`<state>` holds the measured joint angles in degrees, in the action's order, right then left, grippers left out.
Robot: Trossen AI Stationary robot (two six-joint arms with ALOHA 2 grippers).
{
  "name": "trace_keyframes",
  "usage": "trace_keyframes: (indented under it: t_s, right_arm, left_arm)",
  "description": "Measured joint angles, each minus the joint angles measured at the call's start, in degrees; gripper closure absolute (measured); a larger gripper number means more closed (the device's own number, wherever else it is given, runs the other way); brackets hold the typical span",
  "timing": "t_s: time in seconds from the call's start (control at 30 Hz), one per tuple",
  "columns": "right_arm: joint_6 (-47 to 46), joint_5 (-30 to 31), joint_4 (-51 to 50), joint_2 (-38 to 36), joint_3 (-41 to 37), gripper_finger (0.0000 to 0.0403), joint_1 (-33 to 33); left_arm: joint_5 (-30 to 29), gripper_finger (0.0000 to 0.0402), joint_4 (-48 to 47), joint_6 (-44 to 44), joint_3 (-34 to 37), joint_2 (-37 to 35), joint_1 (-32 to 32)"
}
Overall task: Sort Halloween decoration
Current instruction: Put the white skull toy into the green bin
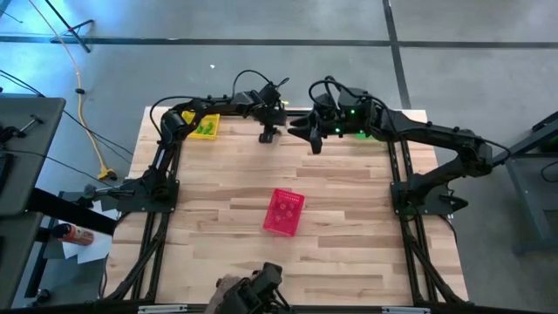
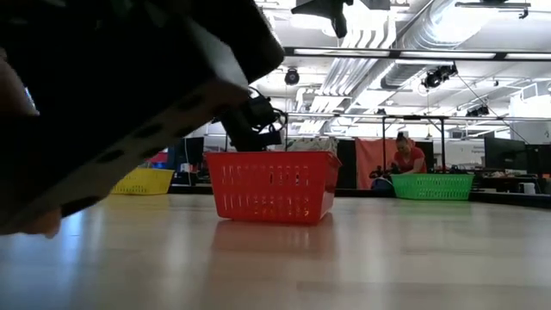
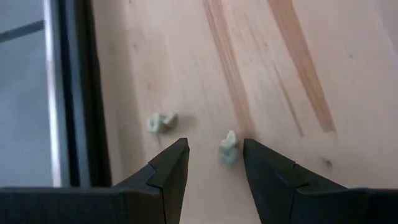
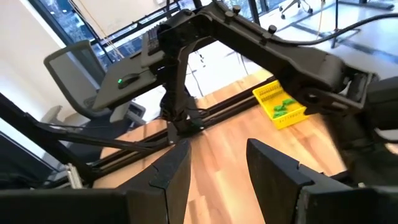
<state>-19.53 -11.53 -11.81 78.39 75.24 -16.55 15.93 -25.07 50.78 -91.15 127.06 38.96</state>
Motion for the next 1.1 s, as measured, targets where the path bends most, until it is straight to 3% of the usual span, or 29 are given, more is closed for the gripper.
trace_keyframes:
  t_s: [0.3,1.1]
  right_arm:
    - [-1.2,0.0,0.0,0.0,0.0,0.0251,1.4]
    - [-6.1,0.1,-0.1,0.0,0.0,0.0251,1.6]
  left_arm:
    - [2.6,0.0265,-0.2,-2.5,0.0,0.9,0.4]
    - [-0.8,0.0384,-2.4,-6.7,-0.4,1.2,-0.8]
